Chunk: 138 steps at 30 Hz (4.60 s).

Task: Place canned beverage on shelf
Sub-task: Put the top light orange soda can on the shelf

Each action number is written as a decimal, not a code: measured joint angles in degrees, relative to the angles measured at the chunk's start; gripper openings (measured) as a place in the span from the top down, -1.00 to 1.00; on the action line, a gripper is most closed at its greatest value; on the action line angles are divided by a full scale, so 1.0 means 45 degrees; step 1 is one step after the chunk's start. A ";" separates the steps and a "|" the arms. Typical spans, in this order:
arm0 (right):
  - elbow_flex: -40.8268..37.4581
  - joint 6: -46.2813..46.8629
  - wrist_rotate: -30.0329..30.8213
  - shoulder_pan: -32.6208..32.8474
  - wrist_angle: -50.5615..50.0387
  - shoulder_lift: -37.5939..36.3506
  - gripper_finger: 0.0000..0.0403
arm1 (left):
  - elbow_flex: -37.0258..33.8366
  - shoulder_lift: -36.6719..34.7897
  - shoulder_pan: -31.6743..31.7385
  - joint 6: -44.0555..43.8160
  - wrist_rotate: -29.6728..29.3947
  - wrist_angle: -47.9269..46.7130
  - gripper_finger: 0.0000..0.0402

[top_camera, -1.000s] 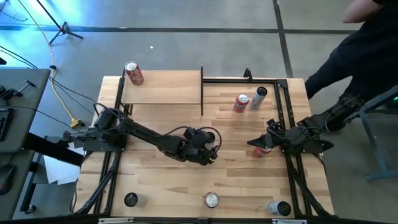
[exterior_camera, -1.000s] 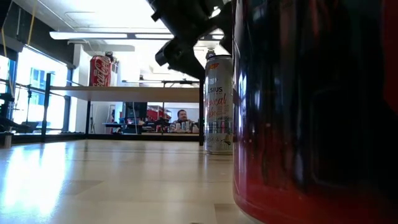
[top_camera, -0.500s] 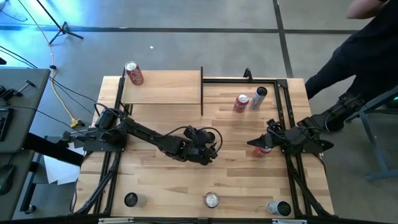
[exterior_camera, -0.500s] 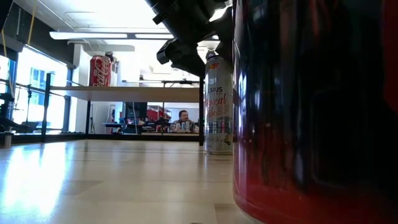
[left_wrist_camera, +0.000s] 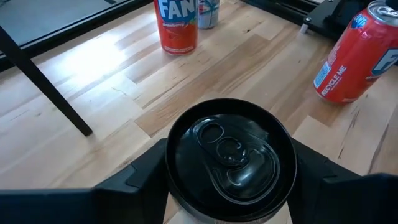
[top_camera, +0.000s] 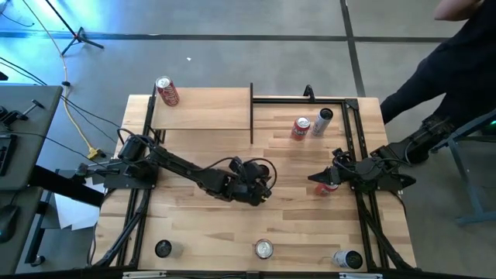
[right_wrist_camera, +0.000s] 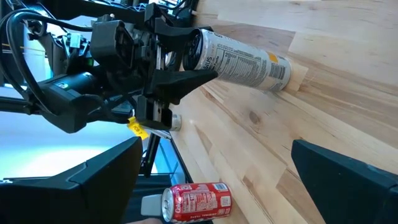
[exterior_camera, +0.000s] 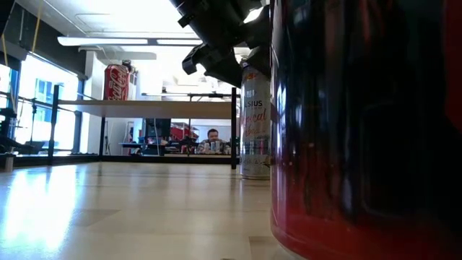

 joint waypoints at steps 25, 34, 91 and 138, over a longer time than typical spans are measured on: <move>0.0000 0.0000 0.0000 0.0000 0.0000 0.0000 -0.99 | -0.0010 -0.0707 -0.0524 -0.2313 -0.2197 -0.2145 -0.01; 0.0000 0.0000 0.0001 0.0005 -0.0127 -0.0005 -0.99 | -0.0010 -0.2554 -0.0497 -0.4421 -0.1992 -0.4897 -0.01; 0.0000 0.0000 0.0003 0.0000 -0.0181 -0.0003 -0.99 | 0.0000 -0.7247 0.7745 -0.2843 -0.1741 -0.9120 -0.06; 0.0000 0.0000 0.0003 0.0002 -0.0182 0.0000 -0.99 | 0.0000 -0.6853 1.2184 0.0383 0.0820 -0.6571 -0.10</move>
